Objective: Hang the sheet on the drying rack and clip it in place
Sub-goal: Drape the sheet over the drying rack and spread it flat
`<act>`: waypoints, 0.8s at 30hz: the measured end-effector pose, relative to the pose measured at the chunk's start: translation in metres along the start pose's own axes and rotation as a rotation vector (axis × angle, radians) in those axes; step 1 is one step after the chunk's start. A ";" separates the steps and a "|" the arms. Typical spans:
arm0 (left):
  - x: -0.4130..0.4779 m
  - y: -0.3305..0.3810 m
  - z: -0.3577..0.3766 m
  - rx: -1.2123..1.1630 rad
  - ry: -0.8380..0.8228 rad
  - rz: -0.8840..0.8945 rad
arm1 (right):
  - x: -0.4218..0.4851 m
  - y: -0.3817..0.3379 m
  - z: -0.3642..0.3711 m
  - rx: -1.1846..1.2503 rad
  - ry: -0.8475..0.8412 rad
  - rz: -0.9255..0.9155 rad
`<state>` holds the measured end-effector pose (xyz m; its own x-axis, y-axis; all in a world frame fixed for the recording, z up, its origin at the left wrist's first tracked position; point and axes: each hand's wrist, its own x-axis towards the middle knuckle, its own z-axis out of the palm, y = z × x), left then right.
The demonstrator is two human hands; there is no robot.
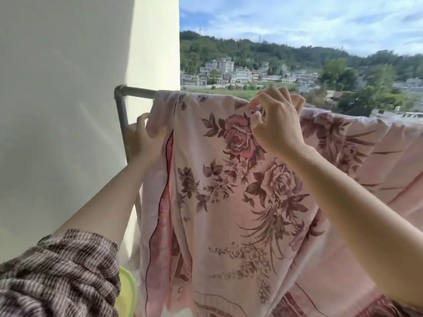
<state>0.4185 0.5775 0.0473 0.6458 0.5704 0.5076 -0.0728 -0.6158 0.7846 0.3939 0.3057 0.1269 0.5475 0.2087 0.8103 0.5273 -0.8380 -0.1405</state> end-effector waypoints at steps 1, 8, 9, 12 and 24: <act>0.004 0.001 0.003 0.027 -0.005 0.057 | 0.010 -0.011 0.012 0.014 -0.025 -0.023; 0.040 -0.005 0.024 0.092 -0.147 0.276 | 0.085 -0.076 0.078 -0.013 -0.175 -0.106; 0.042 -0.006 0.024 0.063 -0.136 0.339 | 0.091 -0.081 0.083 -0.006 -0.205 -0.113; 0.074 -0.020 0.015 -0.087 -0.119 0.495 | 0.113 -0.100 0.107 0.057 -0.374 -0.095; 0.168 0.015 -0.033 -0.846 -0.701 -0.166 | 0.186 -0.106 0.144 0.182 -0.671 0.222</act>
<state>0.5013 0.6821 0.1559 0.9629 0.0131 0.2695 -0.2680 0.1616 0.9498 0.5329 0.5060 0.2108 0.9036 0.3571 0.2365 0.4255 -0.8116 -0.4002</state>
